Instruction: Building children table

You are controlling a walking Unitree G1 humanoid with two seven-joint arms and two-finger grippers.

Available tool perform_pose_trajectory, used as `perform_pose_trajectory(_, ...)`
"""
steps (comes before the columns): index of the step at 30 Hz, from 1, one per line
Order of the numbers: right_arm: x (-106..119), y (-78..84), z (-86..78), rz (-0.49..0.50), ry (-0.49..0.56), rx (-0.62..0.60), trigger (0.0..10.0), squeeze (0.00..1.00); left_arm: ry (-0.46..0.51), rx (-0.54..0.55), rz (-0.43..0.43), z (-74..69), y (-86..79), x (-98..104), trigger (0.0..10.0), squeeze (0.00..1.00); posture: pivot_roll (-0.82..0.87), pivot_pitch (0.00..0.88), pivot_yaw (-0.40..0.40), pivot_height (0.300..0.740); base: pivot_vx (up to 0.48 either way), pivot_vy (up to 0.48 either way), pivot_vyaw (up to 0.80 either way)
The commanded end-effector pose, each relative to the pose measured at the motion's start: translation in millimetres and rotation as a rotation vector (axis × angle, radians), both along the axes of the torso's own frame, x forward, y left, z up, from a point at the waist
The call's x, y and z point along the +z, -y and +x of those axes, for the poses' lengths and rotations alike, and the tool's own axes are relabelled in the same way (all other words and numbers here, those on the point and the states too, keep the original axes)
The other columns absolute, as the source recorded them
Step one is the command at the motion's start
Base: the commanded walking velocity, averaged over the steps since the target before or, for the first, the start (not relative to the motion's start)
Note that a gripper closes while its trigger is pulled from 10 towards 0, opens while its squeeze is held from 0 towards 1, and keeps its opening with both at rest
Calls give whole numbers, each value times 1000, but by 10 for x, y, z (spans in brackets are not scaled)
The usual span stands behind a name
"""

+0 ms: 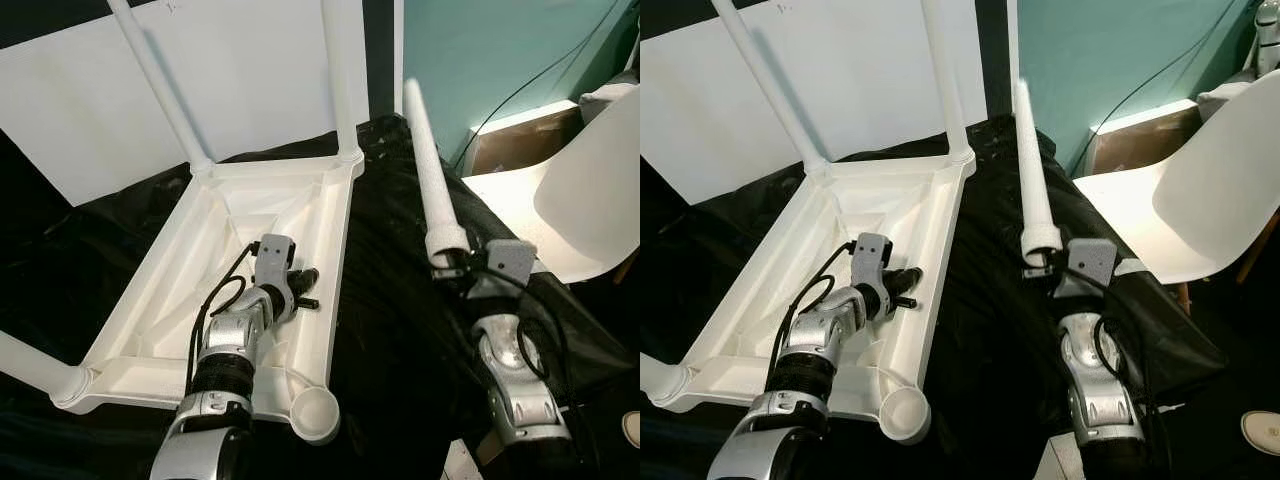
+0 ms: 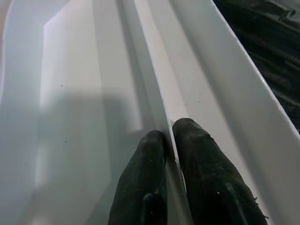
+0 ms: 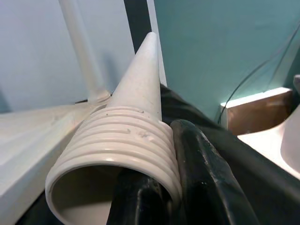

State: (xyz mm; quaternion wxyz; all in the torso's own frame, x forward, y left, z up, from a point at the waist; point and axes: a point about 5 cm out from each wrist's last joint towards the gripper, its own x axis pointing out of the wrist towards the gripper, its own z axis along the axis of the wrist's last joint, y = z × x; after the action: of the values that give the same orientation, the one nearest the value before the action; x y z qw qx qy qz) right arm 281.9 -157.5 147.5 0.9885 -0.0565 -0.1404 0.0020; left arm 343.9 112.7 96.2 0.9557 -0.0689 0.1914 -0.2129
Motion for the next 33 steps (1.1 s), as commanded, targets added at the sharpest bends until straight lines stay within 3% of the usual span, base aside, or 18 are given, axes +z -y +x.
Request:
perform_pose_trajectory(1,31,-47,1,-5,20,20,10000,0,-129,817,303,-112,-571,-231,0,0,-42,0,141,740,0,0,0)
perform_pose_trajectory(8,-18,-104,-1,-25,4,53,10000,0,-106,986,268,-138,-701,-175,0,0,-41,0,135,740,0,0,0)
perform_pose_trajectory(16,-37,-107,-2,-29,-3,55,10000,0,-91,947,262,-151,-633,-198,0,0,-42,0,136,740,0,0,0)
perform_pose_trajectory(17,-43,-106,-2,-30,-6,56,10000,0,-69,855,250,-119,-544,-194,0,0,-42,0,136,740,0,0,0)
perform_pose_trajectory(18,-43,-106,-2,-30,-6,56,10000,0,-69,855,250,-119,-544,-194,0,0,-42,0,136,740,0,0,0)
perform_pose_trajectory(19,-48,-107,-2,-31,-8,57,10000,0,-31,744,224,-88,-431,-177,10000,0,-42,0,136,740,0,0,0)
perform_pose_trajectory(20,-53,-107,-2,-31,-10,58,10000,0,19,644,194,-76,-326,-145,10000,1000,-42,0,135,740,0,0,0)
perform_pose_trajectory(22,-53,-107,-2,-31,-10,58,10000,0,19,644,194,-76,-326,-145,10000,1000,-42,0,135,740,0,0,0)
perform_pose_trajectory(24,-56,-108,-1,-32,-12,60,10000,0,54,582,159,-78,-256,-123,10000,1000,-42,0,135,740,0,0,0)
perform_pose_trajectory(25,-62,-108,1,-32,-15,62,10000,0,96,497,105,-78,-165,-82,10000,1000,-40,0,135,740,0,0,0)
perform_pose_trajectory(26,-62,-108,1,-32,-15,62,10000,0,96,497,105,-78,-165,-82,10000,1000,-40,0,135,740,0,0,0)
perform_pose_trajectory(28,-70,-109,2,-33,-18,64,10000,0,157,349,22,-79,-30,-4,10000,1000,-40,0,135,740,0,0,0)
perform_pose_trajectory(30,-70,-109,2,-33,-18,64,10000,0,157,349,22,-79,-30,-4,10000,1000,-40,0,135,740,0,0,0)
perform_pose_trajectory(31,-73,-110,2,-34,-20,67,10000,0,204,212,-39,-101,60,67,10000,0,-37,0,134,740,0,0,0)
perform_pose_trajectory(32,-73,-110,2,-34,-20,67,10000,0,204,212,-39,-101,60,67,10000,0,-37,0,134,740,0,0,0)
perform_pose_trajectory(33,-77,-112,1,-35,-22,68,10000,0,229,74,-100,-147,135,126,10000,0,-37,0,134,740,0,0,0)
